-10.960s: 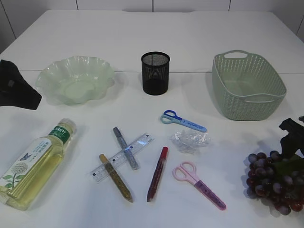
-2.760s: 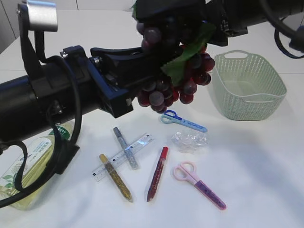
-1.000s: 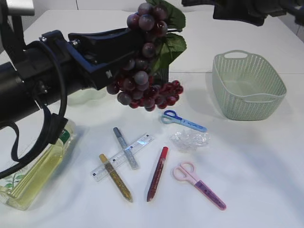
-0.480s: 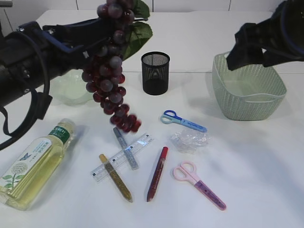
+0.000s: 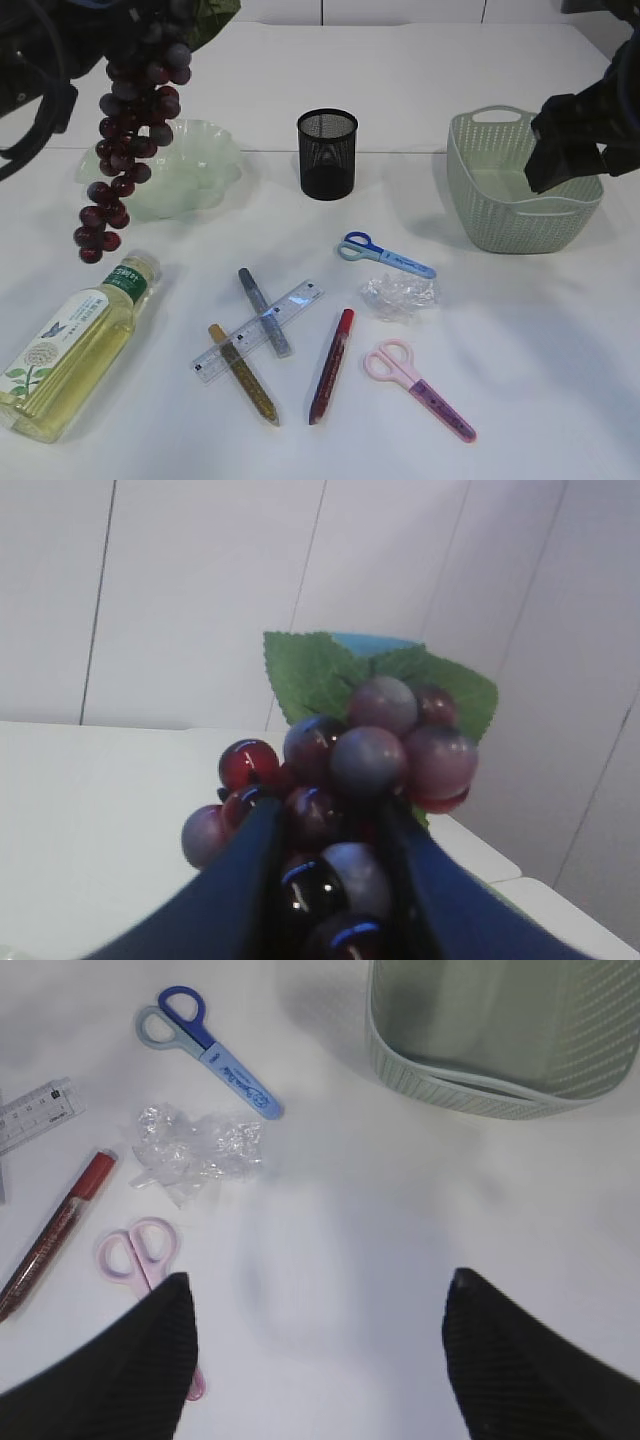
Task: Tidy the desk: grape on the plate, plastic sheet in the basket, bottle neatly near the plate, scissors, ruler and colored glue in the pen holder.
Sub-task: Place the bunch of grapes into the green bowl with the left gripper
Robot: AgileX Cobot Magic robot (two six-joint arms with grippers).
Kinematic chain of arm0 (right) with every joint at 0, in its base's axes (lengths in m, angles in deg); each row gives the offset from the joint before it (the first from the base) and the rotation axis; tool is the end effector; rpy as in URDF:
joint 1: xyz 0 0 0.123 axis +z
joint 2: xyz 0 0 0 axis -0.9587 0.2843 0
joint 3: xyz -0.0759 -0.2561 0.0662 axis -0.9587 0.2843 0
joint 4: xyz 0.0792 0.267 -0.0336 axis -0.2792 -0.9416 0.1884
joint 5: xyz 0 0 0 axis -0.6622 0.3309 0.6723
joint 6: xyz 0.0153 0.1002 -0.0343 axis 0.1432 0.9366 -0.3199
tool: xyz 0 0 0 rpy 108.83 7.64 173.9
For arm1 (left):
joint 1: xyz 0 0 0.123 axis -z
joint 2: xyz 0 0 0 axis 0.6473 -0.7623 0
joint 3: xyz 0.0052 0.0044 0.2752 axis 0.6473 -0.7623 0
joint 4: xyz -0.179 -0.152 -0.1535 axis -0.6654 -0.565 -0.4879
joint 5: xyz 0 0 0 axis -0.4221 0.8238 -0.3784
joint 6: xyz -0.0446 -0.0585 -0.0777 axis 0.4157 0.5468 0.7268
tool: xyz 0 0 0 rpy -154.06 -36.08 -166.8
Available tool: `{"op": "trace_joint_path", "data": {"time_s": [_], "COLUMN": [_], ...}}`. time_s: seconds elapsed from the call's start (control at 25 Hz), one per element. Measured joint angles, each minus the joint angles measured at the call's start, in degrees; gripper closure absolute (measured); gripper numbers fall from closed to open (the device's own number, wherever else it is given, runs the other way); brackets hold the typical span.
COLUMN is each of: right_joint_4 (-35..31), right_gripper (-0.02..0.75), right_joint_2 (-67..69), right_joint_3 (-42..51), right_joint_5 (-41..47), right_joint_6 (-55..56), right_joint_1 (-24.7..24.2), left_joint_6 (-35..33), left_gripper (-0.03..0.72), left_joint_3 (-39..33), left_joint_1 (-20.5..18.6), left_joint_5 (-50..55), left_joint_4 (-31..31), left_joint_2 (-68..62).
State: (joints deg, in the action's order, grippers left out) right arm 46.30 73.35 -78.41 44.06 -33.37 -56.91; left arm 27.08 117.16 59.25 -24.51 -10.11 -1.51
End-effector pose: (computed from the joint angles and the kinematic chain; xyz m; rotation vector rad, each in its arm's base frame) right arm 0.3077 0.0865 0.2957 -0.3279 2.6085 0.0511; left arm 0.3323 -0.1351 0.2676 0.1676 1.4544 -0.6667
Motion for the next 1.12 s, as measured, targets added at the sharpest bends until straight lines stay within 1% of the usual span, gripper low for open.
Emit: {"op": "trace_joint_path", "data": {"time_s": [0.24, 0.32, 0.48, 0.76, 1.12], "right_joint_4": [0.24, 0.95, 3.33, 4.06, 4.06], "right_gripper": [0.145, 0.146, 0.146, 0.149, 0.153], "right_joint_2": [0.0, 0.0, 0.0, 0.0, 0.0], "right_joint_3": [-0.09, -0.09, -0.09, 0.01, 0.01], "right_joint_5": [0.97, 1.08, 1.62, 3.96, 3.96], "right_joint_6": [0.0, 0.0, 0.0, 0.0, 0.0], "right_joint_1": [0.0, 0.0, 0.0, 0.0, 0.0], "left_joint_6": [0.0, 0.0, 0.0, -0.77, -1.13], "left_gripper": [0.475, 0.475, 0.476, 0.476, 0.476], "left_joint_3": [6.18, 9.09, 14.81, 23.26, 30.15], "left_joint_1": [-4.35, -5.86, -7.68, -9.56, -10.85], "left_joint_5": [2.22, 3.34, 3.69, 6.1, 6.22], "left_joint_4": [0.0, 0.0, 0.0, -0.09, -0.09], "left_joint_2": [-3.17, -4.43, -7.49, -15.0, -25.13]}}
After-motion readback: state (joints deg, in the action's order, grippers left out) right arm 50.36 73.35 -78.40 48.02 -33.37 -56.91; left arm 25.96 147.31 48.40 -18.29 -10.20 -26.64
